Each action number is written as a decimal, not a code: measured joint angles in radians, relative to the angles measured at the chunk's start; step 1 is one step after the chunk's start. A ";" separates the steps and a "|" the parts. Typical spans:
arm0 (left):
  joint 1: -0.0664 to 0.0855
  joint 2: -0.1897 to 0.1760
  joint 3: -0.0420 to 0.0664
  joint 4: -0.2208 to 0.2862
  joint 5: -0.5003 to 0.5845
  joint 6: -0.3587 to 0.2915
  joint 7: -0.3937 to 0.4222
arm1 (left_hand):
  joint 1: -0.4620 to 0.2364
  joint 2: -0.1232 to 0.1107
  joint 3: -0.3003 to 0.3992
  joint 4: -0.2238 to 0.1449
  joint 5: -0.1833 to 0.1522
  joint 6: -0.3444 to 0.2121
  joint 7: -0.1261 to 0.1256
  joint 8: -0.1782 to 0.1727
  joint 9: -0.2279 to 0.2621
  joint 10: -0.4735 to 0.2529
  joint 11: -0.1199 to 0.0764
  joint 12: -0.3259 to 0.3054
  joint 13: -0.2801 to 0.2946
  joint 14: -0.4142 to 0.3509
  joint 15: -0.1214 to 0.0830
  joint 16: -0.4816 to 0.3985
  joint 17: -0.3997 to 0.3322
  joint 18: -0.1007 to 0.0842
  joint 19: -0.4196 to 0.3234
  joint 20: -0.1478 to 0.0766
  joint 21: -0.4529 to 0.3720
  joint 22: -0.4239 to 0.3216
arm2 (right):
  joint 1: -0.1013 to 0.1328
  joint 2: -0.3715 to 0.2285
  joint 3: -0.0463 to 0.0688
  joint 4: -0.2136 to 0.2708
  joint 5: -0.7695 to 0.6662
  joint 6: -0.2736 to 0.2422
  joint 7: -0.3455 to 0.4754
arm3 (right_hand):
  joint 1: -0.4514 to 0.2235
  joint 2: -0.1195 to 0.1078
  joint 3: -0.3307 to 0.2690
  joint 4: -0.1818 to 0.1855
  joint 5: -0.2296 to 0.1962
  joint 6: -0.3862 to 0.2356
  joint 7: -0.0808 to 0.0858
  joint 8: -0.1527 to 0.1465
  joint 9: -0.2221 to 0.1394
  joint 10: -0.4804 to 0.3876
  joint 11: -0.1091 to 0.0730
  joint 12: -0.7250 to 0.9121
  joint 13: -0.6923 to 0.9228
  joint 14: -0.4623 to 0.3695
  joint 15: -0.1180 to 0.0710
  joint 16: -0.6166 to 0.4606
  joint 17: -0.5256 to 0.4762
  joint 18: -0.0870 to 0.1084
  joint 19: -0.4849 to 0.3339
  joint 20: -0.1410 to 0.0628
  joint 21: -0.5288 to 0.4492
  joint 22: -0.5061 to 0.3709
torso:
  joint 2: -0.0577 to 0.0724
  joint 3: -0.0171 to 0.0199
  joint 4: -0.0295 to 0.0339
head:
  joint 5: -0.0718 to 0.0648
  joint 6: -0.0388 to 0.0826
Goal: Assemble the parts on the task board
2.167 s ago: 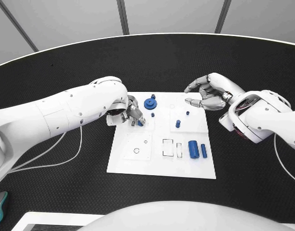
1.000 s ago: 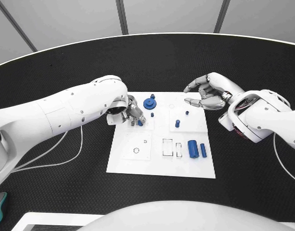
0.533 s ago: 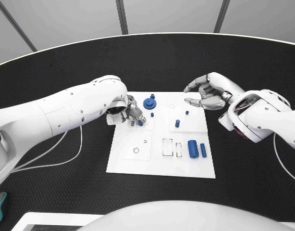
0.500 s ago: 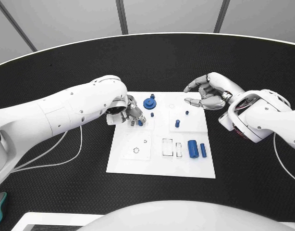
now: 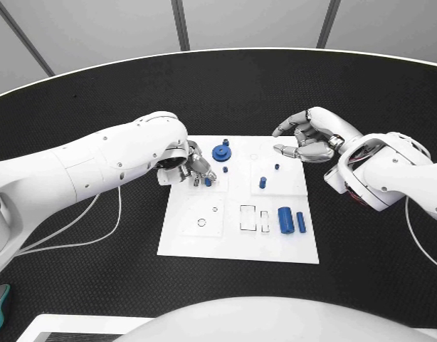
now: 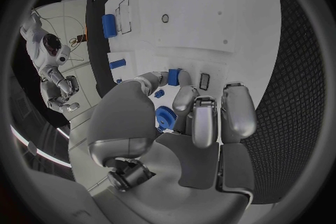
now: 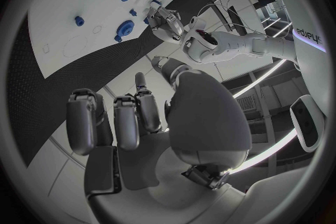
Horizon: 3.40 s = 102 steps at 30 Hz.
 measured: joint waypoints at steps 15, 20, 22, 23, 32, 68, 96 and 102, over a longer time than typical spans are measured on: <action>0.000 -0.010 0.000 0.005 0.001 -0.015 -0.002 | -0.008 -0.008 -0.063 0.047 -0.007 0.003 -0.004 -0.001 0.000 0.000 0.000 0.000 0.004 0.000 0.000 0.000 0.000 0.000 0.000 0.000 0.000 0.000 | 0.000 0.001 0.000 -0.002 0.000 0.002 -0.001 | 0.000 0.000 0.000 0.000 0.000 0.000 0.000 0.000 0.000 0.000 0.000 0.000 0.000 0.000 0.000 0.000 0.000 0.000 0.000 0.000 0.000 0.000 | 0.000 -0.0002 0.0000 | 0.000 0.000; 0.000 -0.014 0.000 0.009 0.001 -0.017 -0.003 | -0.008 -0.008 -0.071 0.049 -0.012 0.004 -0.006 -0.001 0.000 0.000 0.000 0.000 0.005 0.000 0.000 0.000 0.000 0.000 0.000 0.000 0.000 0.000 | 0.000 0.001 0.000 -0.003 0.000 0.002 -0.001 | 0.000 0.000 0.000 0.000 0.000 0.000 0.000 0.000 0.000 0.000 0.000 0.000 0.000 0.000 0.000 0.000 0.000 0.000 0.000 0.000 -0.001 0.000 | 0.000 -0.0004 0.0002 | 0.000 0.000; 0.000 -0.016 0.000 0.010 0.001 -0.018 -0.003 | -0.008 -0.008 -0.073 0.051 -0.012 0.004 -0.007 -0.001 0.000 0.000 0.000 0.000 0.005 0.000 0.000 0.000 0.000 0.000 0.000 0.000 0.000 0.000 | 0.000 0.002 0.000 -0.004 0.000 0.001 0.000 | 0.000 0.000 0.000 0.000 0.000 0.000 0.000 0.000 -0.001 0.000 0.000 0.000 0.000 0.000 0.000 0.000 0.000 0.000 0.000 0.000 -0.006 0.000 | 0.000 -0.0004 0.0002 | 0.000 0.000; 0.000 -0.017 0.000 0.011 0.001 -0.018 -0.003 | -0.008 -0.008 -0.074 0.052 -0.012 0.003 -0.007 -0.001 0.000 0.000 0.000 0.000 0.005 0.000 0.000 0.000 0.000 0.000 0.000 0.000 0.000 0.000 | 0.000 0.002 0.000 -0.004 0.000 0.001 0.000 | 0.000 0.000 0.000 0.000 0.000 0.000 0.000 0.000 -0.001 0.000 0.000 -0.002 0.000 0.000 0.000 0.000 0.000 0.000 0.000 0.000 -0.006 0.000 | -0.001 -0.0005 0.0002 | 0.000 0.000; 0.000 -0.024 0.000 0.016 0.001 -0.019 -0.004 | -0.008 -0.008 -0.089 0.062 -0.023 0.002 -0.016 -0.005 0.000 0.000 0.000 0.000 0.004 0.000 0.000 0.000 0.001 0.000 0.000 0.000 0.000 0.000 | 0.000 0.004 0.000 -0.007 0.000 0.003 0.000 | 0.000 0.000 0.000 0.000 0.000 0.000 0.000 0.000 -0.001 -0.007 0.000 -0.015 0.000 0.000 0.000 -0.006 0.000 0.000 0.000 0.000 -0.012 0.000 | -0.001 -0.0003 0.0004 | 0.000 -0.001; 0.000 -0.043 0.000 0.033 0.000 -0.040 -0.005 | -0.004 -0.011 -0.103 0.070 -0.043 0.006 -0.008 0.001 0.000 0.000 0.000 0.000 0.011 0.000 0.000 0.000 0.000 0.000 0.000 0.000 0.000 0.000 | 0.000 0.007 0.000 -0.014 0.000 0.010 0.001 | 0.000 0.000 0.000 0.000 0.000 0.000 0.000 0.000 -0.001 -0.007 0.000 -0.015 -0.001 0.000 0.000 -0.006 0.000 0.000 0.000 0.000 -0.017 0.000 | 0.001 0.0001 0.0000 | 0.004 0.007; 0.001 -0.027 0.000 0.028 -0.021 -0.054 0.002 | 0.004 -0.020 -0.125 0.076 -0.077 0.013 -0.005 -0.001 0.001 0.000 0.000 0.005 0.012 0.000 0.000 0.000 0.000 0.000 0.003 -0.003 0.000 -0.001 | 0.000 0.004 0.000 -0.011 0.000 0.013 -0.001 | 0.000 0.000 0.000 0.000 0.000 0.000 0.000 0.000 -0.002 -0.007 0.000 -0.015 -0.001 0.000 0.000 -0.006 0.000 0.000 0.000 0.000 -0.017 0.000 | 0.001 0.0006 0.0001 | 0.000 0.005; 0.001 -0.023 0.000 0.029 -0.029 -0.060 0.004 | 0.004 -0.020 -0.125 0.076 -0.077 0.013 -0.005 0.000 0.001 0.000 0.000 0.005 0.012 0.000 0.000 0.000 0.000 0.000 0.003 -0.003 0.000 -0.001 | 0.000 0.004 0.000 -0.010 0.000 0.013 -0.001 | 0.000 0.000 0.000 0.000 0.000 0.000 0.000 0.000 -0.002 -0.007 0.000 -0.015 0.000 0.000 0.000 -0.006 0.000 0.000 0.000 0.000 -0.017 0.000 | 0.001 0.0006 0.0002 | 0.000 0.004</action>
